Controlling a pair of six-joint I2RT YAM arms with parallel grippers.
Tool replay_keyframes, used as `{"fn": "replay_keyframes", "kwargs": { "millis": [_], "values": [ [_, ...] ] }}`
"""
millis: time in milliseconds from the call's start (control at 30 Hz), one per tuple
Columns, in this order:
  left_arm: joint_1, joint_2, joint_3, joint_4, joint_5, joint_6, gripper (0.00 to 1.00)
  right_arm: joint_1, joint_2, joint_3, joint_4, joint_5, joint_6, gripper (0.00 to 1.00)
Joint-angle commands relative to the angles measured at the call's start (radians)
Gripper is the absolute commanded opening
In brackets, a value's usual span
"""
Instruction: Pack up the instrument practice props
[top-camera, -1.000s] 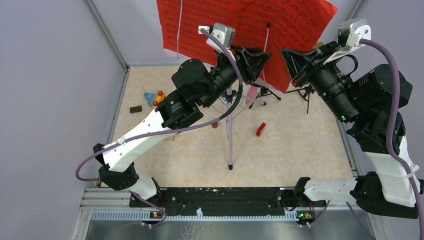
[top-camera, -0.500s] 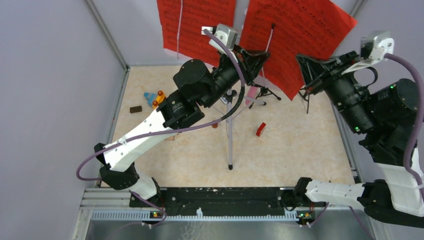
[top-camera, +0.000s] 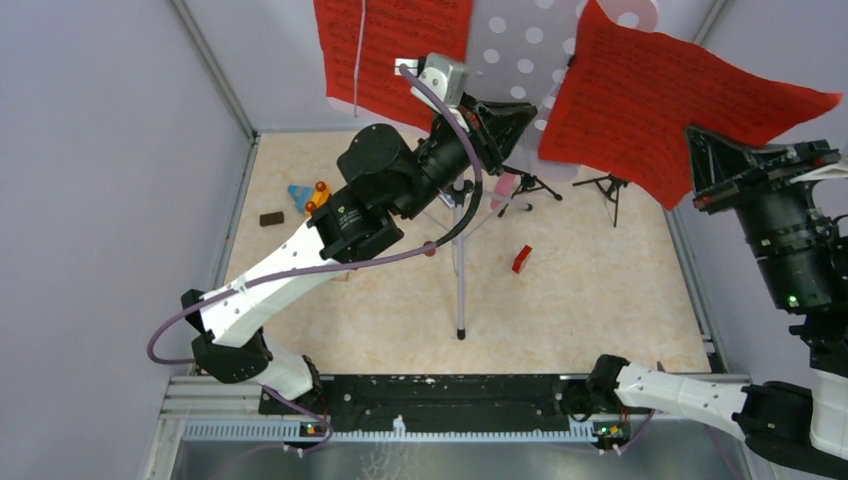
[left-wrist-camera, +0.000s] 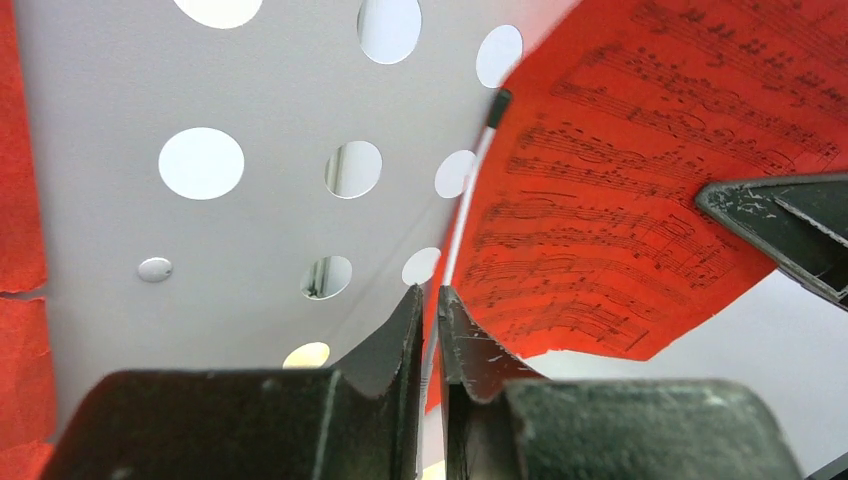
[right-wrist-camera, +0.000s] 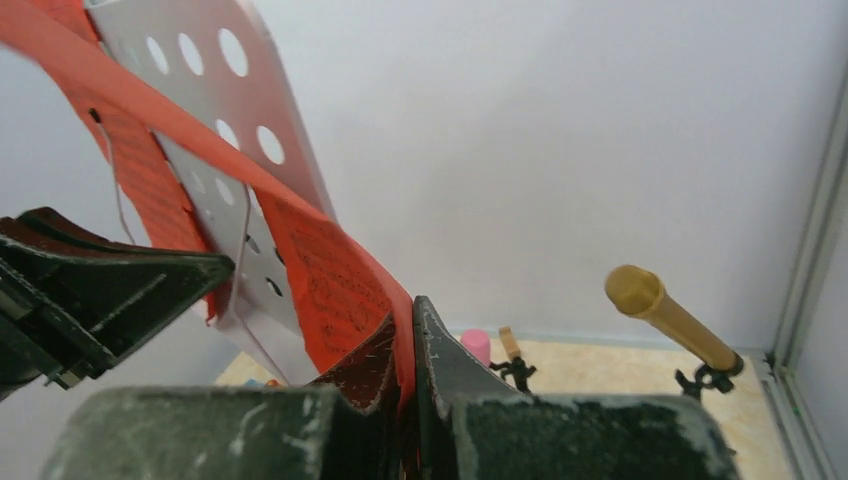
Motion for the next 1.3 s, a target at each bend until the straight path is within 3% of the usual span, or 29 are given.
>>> {"fn": "replay_keyframes", "kwargs": {
  "millis": [0, 267, 433, 467, 567, 667, 967, 1267],
  "values": [
    [-0.002, -0.041, -0.006, 0.023, 0.008, 0.022, 0.16, -0.005, -0.061, -0.001, -0.11, 0.094, 0.047, 0.0],
    [-0.002, -0.059, -0.033, 0.022, -0.015, 0.033, 0.17, -0.004, -0.119, -0.061, -0.309, 0.155, 0.231, 0.0],
    [-0.002, -0.076, -0.044, 0.019, -0.018, 0.037, 0.17, -0.004, -0.14, -0.122, -0.393, 0.305, 0.41, 0.0],
    [-0.002, -0.08, -0.046, 0.018, -0.019, 0.038, 0.19, -0.004, -0.148, -0.14, -0.407, 0.323, 0.444, 0.0],
    [-0.002, -0.101, -0.06, 0.016, -0.018, 0.041, 0.44, -0.005, -0.166, -0.201, -0.49, 0.368, 0.565, 0.0],
    [-0.002, -0.134, -0.075, 0.008, -0.014, 0.048, 0.57, -0.004, -0.175, -0.259, -0.612, 0.402, 0.694, 0.0],
    [-0.002, -0.258, -0.15, -0.104, -0.045, 0.035, 0.69, -0.004, -0.182, -0.499, -0.809, 0.364, 1.017, 0.0],
    [-0.001, -0.505, -0.399, -0.242, -0.148, -0.062, 0.78, -0.005, -0.123, -0.817, -0.618, 0.251, 1.123, 0.0]
  ]
}}
